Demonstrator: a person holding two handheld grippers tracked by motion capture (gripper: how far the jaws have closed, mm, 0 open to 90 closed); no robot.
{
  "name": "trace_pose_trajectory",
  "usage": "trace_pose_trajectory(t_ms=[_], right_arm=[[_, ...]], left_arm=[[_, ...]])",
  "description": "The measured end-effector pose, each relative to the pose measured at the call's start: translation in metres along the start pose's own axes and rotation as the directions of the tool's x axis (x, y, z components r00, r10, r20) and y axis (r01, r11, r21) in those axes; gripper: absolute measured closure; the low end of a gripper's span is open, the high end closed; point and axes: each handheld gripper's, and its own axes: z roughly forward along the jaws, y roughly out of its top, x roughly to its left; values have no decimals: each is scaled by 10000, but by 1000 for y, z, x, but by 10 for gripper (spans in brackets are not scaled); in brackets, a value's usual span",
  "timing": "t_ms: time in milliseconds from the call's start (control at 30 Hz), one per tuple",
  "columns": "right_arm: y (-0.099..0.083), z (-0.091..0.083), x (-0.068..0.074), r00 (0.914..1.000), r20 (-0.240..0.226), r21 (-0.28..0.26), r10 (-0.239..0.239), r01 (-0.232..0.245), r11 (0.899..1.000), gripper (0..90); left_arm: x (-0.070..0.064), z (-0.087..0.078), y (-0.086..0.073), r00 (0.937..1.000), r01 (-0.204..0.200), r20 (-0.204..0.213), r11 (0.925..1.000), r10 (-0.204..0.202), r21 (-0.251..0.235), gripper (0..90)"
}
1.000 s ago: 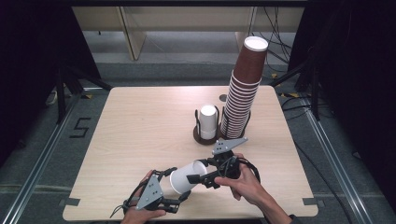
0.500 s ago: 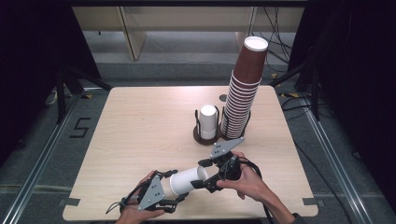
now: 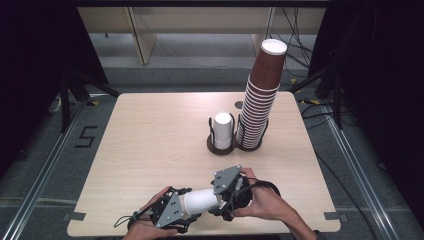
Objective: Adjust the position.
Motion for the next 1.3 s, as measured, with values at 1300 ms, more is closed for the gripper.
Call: trace_pose_trajectory(t_ms=[1300], right_arm=[[-11, -6, -9, 9886, -1233, -538, -868, 807, 9953, 345]], left_arm=[[7, -11, -6, 9881, 1191, 1292, 9460, -832, -3015, 180]])
